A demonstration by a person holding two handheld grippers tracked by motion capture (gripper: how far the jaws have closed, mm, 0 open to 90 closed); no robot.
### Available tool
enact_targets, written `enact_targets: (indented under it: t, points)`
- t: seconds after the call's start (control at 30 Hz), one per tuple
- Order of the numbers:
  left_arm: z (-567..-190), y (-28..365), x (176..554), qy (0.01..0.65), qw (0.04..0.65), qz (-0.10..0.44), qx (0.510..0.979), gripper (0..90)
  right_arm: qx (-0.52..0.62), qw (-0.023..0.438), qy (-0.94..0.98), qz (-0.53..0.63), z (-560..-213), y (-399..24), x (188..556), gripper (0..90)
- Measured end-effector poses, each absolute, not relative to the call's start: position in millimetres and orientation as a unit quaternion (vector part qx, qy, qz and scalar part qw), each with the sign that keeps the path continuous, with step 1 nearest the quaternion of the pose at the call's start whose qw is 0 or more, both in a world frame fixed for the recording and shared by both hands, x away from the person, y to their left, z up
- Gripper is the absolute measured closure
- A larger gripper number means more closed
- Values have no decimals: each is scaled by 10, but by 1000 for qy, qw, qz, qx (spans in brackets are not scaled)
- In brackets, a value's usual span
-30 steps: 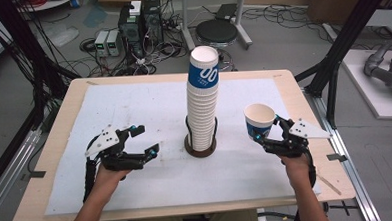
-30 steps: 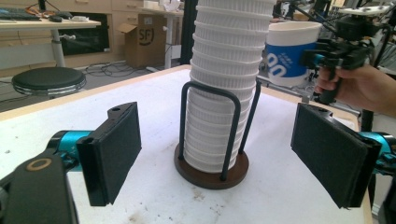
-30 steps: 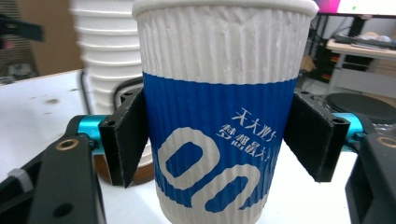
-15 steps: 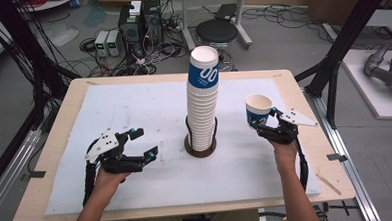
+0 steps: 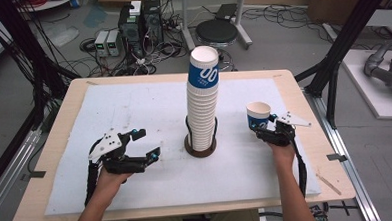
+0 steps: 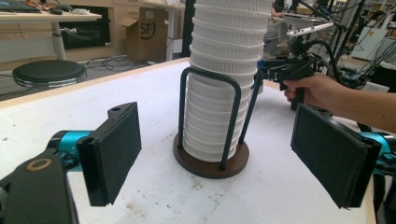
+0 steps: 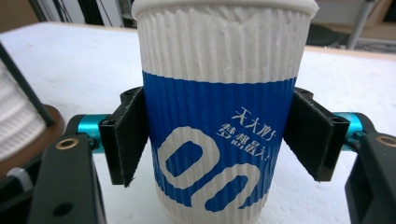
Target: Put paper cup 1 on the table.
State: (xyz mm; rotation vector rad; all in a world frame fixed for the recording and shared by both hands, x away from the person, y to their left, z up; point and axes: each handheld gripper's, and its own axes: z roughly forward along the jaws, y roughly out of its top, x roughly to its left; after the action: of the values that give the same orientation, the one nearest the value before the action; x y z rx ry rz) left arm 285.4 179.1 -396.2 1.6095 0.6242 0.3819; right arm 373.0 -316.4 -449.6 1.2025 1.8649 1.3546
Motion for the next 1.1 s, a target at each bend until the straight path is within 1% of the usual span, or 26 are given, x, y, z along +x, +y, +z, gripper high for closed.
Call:
enact_targets:
  t: [0.37, 0.67, 0.97, 1.1]
  points:
    - [-3981, 1798, 2860, 277, 632, 166, 705, 162, 451, 253, 706, 484, -4501, -3168, 3743, 275]
    - [-4004, 1825, 2848, 281, 633, 165, 702, 162, 449, 249, 723, 463, -4465, -3210, 3686, 277]
    - [-4027, 1793, 2856, 280, 632, 162, 705, 162, 452, 231, 725, 465, -4480, -3322, 3584, 274]
    - [-4024, 1755, 2860, 278, 631, 162, 706, 162, 446, 236, 732, 458, -4483, -3342, 3558, 262]
